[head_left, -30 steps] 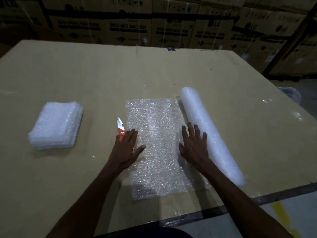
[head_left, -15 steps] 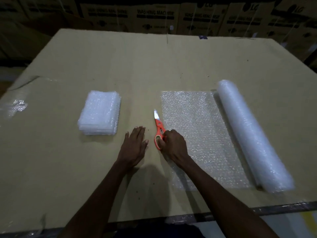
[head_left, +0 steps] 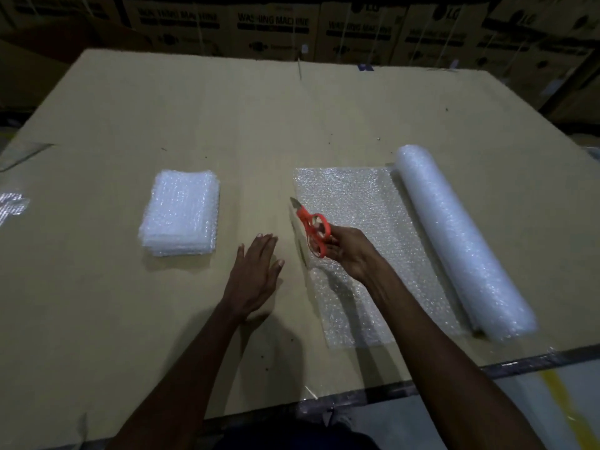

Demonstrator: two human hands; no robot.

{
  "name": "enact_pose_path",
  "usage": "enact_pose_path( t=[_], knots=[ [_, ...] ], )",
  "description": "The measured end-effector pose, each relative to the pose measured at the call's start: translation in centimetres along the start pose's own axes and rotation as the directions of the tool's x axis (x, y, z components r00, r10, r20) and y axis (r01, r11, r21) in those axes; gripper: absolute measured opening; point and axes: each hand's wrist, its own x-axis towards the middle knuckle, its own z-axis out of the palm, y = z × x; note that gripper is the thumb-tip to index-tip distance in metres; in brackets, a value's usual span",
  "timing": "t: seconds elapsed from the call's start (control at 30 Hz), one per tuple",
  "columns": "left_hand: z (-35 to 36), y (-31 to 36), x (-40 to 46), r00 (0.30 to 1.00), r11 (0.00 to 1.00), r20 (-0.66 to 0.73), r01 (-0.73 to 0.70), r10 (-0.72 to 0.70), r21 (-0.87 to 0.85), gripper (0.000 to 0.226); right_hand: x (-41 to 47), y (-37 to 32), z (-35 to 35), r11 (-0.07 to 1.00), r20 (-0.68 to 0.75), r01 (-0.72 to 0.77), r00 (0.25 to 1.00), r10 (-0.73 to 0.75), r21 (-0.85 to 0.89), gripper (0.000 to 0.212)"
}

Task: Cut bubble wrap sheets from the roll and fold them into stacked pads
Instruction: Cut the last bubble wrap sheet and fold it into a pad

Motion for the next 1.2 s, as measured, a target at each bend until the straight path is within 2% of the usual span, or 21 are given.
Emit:
enact_pose_path(
  t=[0.1,0.17,0.3,0.43,0.47,0.57,0.63,0.73,0.87,0.97,1.1,1.2],
  knots=[
    [0.3,1.1,0.7,0.999,0.999,0.003,-0.032,0.032,-0.003,0.059,-1.9,-0.9,-1.8,0.952,0.091,-0.051,0.996,0.025,0.302,0.02],
    [0.7,2.2,1.1,0.997,0.997,0.02,-0.076,0.076,0.013,0.06,-3.0,-0.6,-3.1,0.896,0.135,-0.07,0.991,0.011,0.439,0.024],
    [1.9,5.4,1.4,0.988,0.991,0.083,-0.134,0.131,0.027,0.065,-5.3,0.0,-5.7,0.872,0.156,0.042,0.979,-0.134,0.488,0.02],
    [3.5,8.5,0.8,0.975,0.986,0.174,-0.153,0.139,0.068,0.077,-7.7,1.0,-8.1,0.842,0.162,0.08,0.967,-0.195,0.533,0.071],
    [3.9,9.2,0.6,0.971,0.986,0.201,-0.15,0.131,0.079,0.079,-8.2,1.3,-8.7,0.846,0.128,0.108,0.971,-0.203,0.522,0.071],
    [4.8,11.2,0.0,0.959,0.986,0.259,-0.141,0.113,0.092,0.085,-9.9,2.9,-11.0,0.87,0.021,0.161,0.981,-0.193,0.465,0.041],
    [5.4,12.3,-0.5,0.957,0.983,0.269,-0.145,0.11,0.113,0.096,-11.3,4.4,-13.1,0.887,0.023,0.144,0.985,-0.172,0.438,0.046],
    [6.3,13.9,-1.1,0.953,0.978,0.289,-0.142,0.094,0.152,0.111,-14.3,5.9,-15.2,0.956,0.012,0.082,0.996,-0.089,0.282,0.051],
    [7.6,15.7,-2.3,0.946,0.983,0.32,-0.107,0.054,0.151,0.105,-18.3,8.0,-16.7,0.997,-0.025,0.038,0.999,-0.036,0.073,0.057],
    [7.9,16.1,-2.6,0.95,0.982,0.309,-0.092,0.038,0.162,0.105,-20.2,9.8,-17.7,0.998,-0.065,0.024,0.997,-0.029,-0.063,0.047],
    [7.7,15.9,-2.6,0.95,0.981,0.307,-0.103,0.048,0.163,0.103,-22.3,11.8,-19.0,0.991,-0.061,-0.012,0.998,0.004,-0.135,0.067],
    [7.8,15.8,-2.6,0.95,0.979,0.308,-0.109,0.051,0.174,0.103,-23.9,12.8,-20.2,0.987,-0.083,-0.046,0.996,0.033,-0.154,0.073]
  ],
)
